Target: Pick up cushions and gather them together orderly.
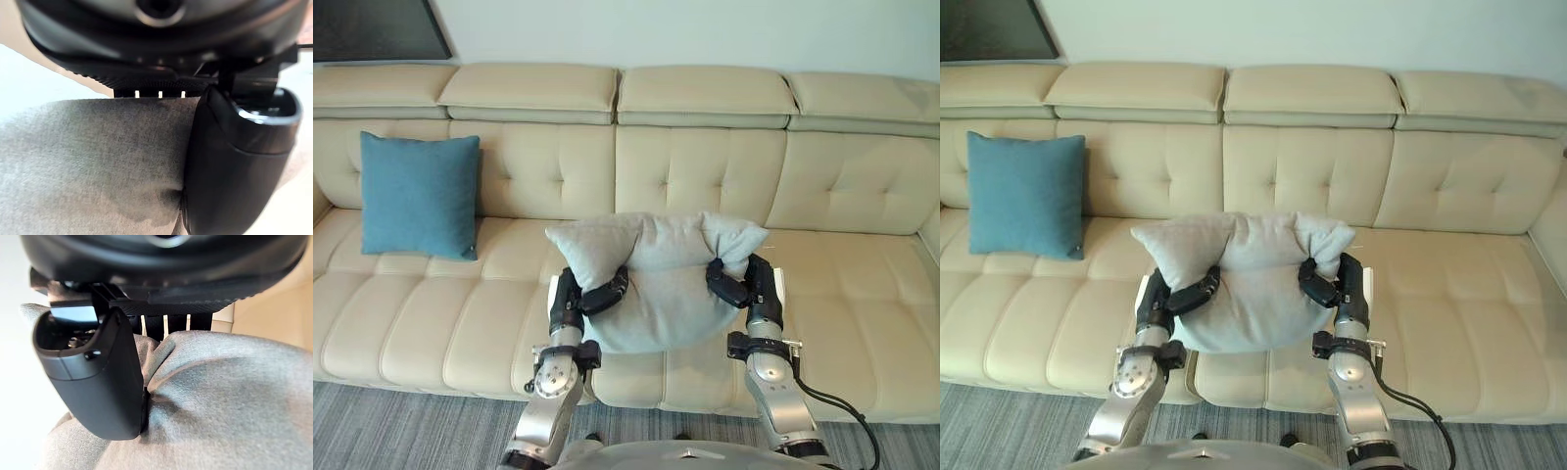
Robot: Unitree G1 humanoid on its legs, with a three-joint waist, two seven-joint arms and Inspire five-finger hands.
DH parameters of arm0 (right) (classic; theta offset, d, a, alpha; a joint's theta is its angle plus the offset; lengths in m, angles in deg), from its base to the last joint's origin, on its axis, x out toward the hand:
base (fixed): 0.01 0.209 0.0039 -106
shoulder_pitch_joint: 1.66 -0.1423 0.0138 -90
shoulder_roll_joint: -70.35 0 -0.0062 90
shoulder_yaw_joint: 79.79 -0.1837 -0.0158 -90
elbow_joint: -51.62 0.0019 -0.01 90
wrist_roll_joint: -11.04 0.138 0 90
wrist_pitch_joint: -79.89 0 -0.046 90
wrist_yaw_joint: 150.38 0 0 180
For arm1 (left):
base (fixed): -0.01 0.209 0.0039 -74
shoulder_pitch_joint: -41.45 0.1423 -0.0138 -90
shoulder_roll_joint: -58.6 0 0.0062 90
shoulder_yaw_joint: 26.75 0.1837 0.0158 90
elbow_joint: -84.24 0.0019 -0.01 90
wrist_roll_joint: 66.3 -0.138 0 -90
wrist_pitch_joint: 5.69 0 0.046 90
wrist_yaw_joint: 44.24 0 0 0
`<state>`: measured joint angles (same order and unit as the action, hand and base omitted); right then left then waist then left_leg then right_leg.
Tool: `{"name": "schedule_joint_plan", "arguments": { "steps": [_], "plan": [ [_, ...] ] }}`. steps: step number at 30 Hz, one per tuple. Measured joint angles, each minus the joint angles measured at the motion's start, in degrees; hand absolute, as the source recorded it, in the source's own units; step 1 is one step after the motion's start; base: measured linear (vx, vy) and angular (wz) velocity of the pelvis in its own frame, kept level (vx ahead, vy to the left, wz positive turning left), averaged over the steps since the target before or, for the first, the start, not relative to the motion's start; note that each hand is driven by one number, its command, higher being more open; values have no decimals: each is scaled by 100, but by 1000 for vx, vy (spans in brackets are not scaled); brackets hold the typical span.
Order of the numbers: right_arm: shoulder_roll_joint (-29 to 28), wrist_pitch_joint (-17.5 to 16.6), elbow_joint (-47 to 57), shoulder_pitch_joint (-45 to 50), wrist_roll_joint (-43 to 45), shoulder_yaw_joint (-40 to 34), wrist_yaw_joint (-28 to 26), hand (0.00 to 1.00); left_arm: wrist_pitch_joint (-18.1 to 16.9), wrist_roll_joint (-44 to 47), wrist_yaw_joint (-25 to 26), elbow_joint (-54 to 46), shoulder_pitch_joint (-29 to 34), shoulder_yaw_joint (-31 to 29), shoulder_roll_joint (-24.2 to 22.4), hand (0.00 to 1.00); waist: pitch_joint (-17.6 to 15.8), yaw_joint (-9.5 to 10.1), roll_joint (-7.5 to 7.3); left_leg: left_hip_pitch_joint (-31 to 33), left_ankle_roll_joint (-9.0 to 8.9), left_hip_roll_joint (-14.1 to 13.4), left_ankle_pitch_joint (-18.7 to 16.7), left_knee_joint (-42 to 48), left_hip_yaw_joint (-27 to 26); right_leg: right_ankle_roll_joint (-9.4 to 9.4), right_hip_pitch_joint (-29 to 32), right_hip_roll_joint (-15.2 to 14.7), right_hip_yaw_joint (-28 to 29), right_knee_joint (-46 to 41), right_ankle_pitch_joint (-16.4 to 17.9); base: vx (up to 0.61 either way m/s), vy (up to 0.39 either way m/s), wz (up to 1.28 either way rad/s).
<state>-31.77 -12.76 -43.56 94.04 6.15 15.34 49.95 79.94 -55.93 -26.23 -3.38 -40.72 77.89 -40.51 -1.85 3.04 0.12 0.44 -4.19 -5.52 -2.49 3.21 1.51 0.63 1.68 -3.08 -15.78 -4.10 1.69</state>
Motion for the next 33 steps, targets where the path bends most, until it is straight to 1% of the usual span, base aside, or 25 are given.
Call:
{"name": "schedule_joint_plan", "arguments": {
  "steps": [4, 6, 8, 10, 11, 14, 15, 16, 18, 19, 20, 21, 22, 23, 24, 27, 30, 33],
  "plan": [
    [12, 11, -81, -586, -78, 154, 296, 0, -5, -183, 294, 1, -510, -14, 240, 0, -1, 1, 0, 127, -6, -24, 161, -126, 24, -57, 51, 67, -14, 294, -224, -80, 0, 1],
    [34, 11, -286, -1187, -233, 206, 503, 0, -20, -209, 503, 8, -878, -58, 322, 0, -15, 12, -4, 413, -74, -68, 235, -148, 19, -121, 249, 146, -3, 537, -472, -124, -25, -10],
    [63, 15, -661, -1798, -234, 279, 672, 0, -20, -209, 675, 90, -1226, -124, 376, 0, -83, 21, -40, 640, -118, -108, 302, -181, -31, -176, 433, 210, 38, 732, -694, -120, -36, -16],
    [65, 36, -974, -2371, -234, 358, 803, 0, -19, -217, 872, 324, -1713, -250, 427, 0, -410, 65, -94, 754, -161, -150, 347, -189, -94, -232, 525, 248, 98, 888, -886, -151, -38, -19],
    [67, 40, -1026, -2495, -234, 370, 865, 0, -19, -223, 959, 409, -1870, -252, 431, 0, -453, 99, -111, 862, -171, -160, 372, -189, -102, -255, 640, 254, 113, 887, -929, -188, -37, -17],
    [76, 139, -1242, -3121, -234, 379, 1059, 0, -16, -318, 1251, 735, -2579, -268, 515, 0, -829, 217, -185, 1282, -229, -211, 490, -149, -155, -321, 1090, 297, 169, 865, -1100, -136, -39, -14],
    [80, 161, -1273, -3218, -234, 379, 1095, 0, -16, -320, 1294, 796, -2700, -270, 535, 0, -884, 243, -201, 1364, -236, -225, 496, -118, -184, -332, 1190, 303, 189, 835, -1114, -139, -42, -28],
    [75, 200, -1324, -3426, -233, 379, 1160, 0, -12, -320, 1418, 915, -2969, -300, 560, 0, -1000, 306, -219, 1588, -252, -257, 505, -6, -247, -340, 1466, 314, 251, 687, -1123, -80, -22, -24],
    [69, 243, -1360, -3578, -232, 379, 1222, 0, -11, -321, 1497, 1058, -3213, -343, 574, 0, -1083, 311, -220, 1795, -254, -277, 506, 100, -280, -342, 1704, 315, 280, 553, -1122, -38, -17, -23],
    [63, 273, -1377, -3765, -228, 362, 1316, 0, -11, -322, 1585, 1256, -3569, -378, 601, 0, -1167, 322, -230, 2007, -256, -299, 507, 199, -356, -343, 1979, 312, 335, 389, -1121, -17, -16, -22],
    [62, 273, -1377, -3795, -227, 353, 1344, 0, -10, -322, 1599, 1305, -3647, -377, 602, 0, -1169, 322, -232, 2057, -256, -301, 507, 223, -366, -343, 2040, 308, 345, 354, -1120, -8, -11, -23],
    [49, 275, -1378, -3915, -225, 307, 1427, 0, -9, -322, 1643, 1448, -3916, -377, 607, 100, -1198, 324, -230, 2195, -256, -303, 507, 286, -388, -342, 2204, 295, 360, 273, -1120, 0, -6, -11],
    [49, 275, -1380, -3983, -224, 276, 1492, 100, -9, -323, 1660, 1532, -4073, -372, 610, 100, -1214, 319, -234, 2273, -257, -302, 506, 328, -397, -342, 2282, 290, 370, 243, -1120, 9, -10, -12],
    [50, 275, -1388, -4101, -223, 223, 1575, 100, -9, -322, 1669, 1628, -4293, -367, 619, 100, -1274, 315, -236, 2338, -257, -305, 506, 371, -408, -342, 2362, 284, 381, 184, -1120, 6, -10, -8],
    [49, 275, -1398, -4296, -222, 115, 1700, 100, -11, -322, 1682, 1777, -4641, -358, 633, 100, -1382, 305, -243, 2437, -259, -310, 504, 450, -408, -342, 2451, 281, 383, 139, -1119, 5, -11, -6],
    [43, 274, -1488, -4740, -221, -9, 2037, 100, -19, -318, 1798, 2138, -5354, -339, 692, 100, -1525, 281, -270, 2754, -262, -332, 502, 596, -410, -364, 2751, 289, 391, 50, -1136, -2, -11, -6],
    [-14, 274, -1557, -4882, -220, -132, 2218, 100, -19, -316, 1906, 2348, -5654, -445, 708, 100, -1625, 274, -271, 2847, -270, -350, 507, 613, -409, -389, 2850, 306, 390, 41, -1156, 19, 0, -2],
    [-58, 270, -1703, -5052, -208, -173, 2285, 100, -18, -309, 1964, 2595, -5911, -603, 810, 100, -1683, 252, -275, 2950, -295, -361, 524, 604, -410, -401, 2958, 321, 389, 43, -1166, 52, 2, -2]
  ]
}}
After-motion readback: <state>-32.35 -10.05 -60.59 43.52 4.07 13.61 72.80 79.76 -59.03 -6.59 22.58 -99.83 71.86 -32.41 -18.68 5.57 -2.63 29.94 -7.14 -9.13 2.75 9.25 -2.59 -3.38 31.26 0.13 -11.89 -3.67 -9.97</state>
